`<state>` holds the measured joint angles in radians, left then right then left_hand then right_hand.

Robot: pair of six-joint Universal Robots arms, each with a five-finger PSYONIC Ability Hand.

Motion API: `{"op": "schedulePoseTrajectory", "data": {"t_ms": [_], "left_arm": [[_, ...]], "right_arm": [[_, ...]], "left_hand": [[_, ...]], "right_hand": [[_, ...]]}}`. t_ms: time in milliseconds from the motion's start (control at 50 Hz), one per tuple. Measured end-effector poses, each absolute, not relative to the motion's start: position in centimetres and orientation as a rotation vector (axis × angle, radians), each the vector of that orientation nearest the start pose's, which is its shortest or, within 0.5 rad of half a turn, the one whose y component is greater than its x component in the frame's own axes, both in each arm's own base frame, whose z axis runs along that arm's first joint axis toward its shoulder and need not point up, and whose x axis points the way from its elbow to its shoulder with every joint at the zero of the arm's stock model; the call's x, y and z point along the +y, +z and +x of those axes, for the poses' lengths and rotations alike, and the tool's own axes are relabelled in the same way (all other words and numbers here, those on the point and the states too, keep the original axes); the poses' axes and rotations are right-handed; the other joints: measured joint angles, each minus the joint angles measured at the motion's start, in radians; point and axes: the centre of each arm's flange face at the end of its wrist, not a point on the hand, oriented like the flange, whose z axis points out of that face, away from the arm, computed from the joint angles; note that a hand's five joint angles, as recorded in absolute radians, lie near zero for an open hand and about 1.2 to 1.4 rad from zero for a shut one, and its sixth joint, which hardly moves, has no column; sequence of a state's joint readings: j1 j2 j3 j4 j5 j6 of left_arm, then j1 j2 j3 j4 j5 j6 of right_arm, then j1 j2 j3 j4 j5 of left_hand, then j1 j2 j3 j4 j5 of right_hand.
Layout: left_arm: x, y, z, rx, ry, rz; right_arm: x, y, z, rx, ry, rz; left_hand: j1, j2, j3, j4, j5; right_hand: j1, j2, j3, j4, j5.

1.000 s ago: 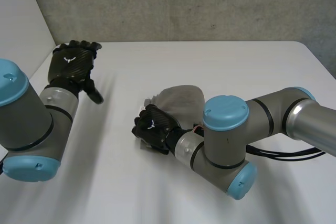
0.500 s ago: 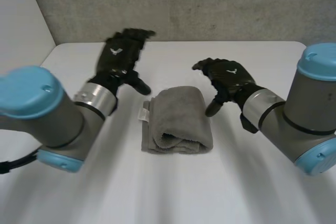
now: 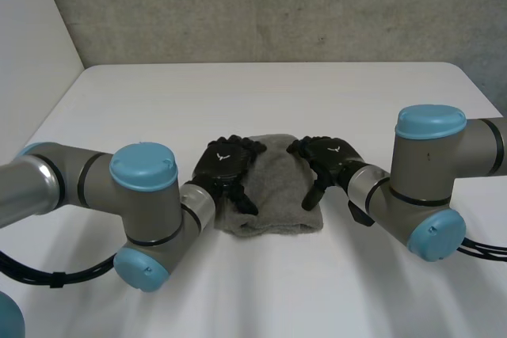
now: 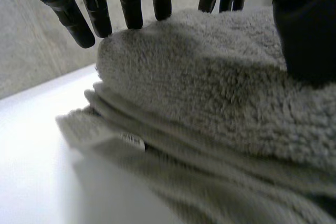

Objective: Fold the towel.

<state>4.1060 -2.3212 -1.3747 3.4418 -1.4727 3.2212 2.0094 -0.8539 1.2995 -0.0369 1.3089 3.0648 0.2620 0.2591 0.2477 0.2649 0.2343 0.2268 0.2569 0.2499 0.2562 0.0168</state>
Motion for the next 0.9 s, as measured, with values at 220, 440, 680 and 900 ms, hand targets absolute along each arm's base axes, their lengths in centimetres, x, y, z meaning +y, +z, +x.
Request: {"op": "schedulePoseTrajectory", "data": {"t_ms": [220, 440, 680, 900], "left_arm": [[-25.7, 15.4, -34.2, 2.607, -2.117, 1.001], [-25.4, 25.6, -30.7, 2.388, -2.366, 0.744], [-23.5, 30.3, -25.7, 2.327, -2.355, 0.569], [-23.2, 30.0, -25.0, 2.335, -2.330, 0.535]], "right_arm": [[-29.2, 18.9, 30.7, 2.099, -1.618, -0.859], [-26.9, 29.1, 27.0, 1.987, -1.936, -0.608], [-24.9, 30.7, 24.0, 2.080, -2.090, -0.514], [-24.8, 30.5, 23.8, 2.098, -2.110, -0.563]], "left_hand": [[0.000, 0.000, 0.000, 0.000, 0.000], [0.000, 0.000, -0.002, 0.000, -0.001], [0.000, 0.000, -0.002, 0.000, -0.002], [0.156, 0.158, 0.169, 0.157, 0.183]], "right_hand": [[-0.004, 0.000, 0.000, 0.000, 0.000], [-0.004, 0.000, 0.000, 0.000, 0.000], [-0.004, 0.000, 0.000, 0.000, -0.001], [-0.003, 0.000, 0.000, 0.000, 0.000]]}}
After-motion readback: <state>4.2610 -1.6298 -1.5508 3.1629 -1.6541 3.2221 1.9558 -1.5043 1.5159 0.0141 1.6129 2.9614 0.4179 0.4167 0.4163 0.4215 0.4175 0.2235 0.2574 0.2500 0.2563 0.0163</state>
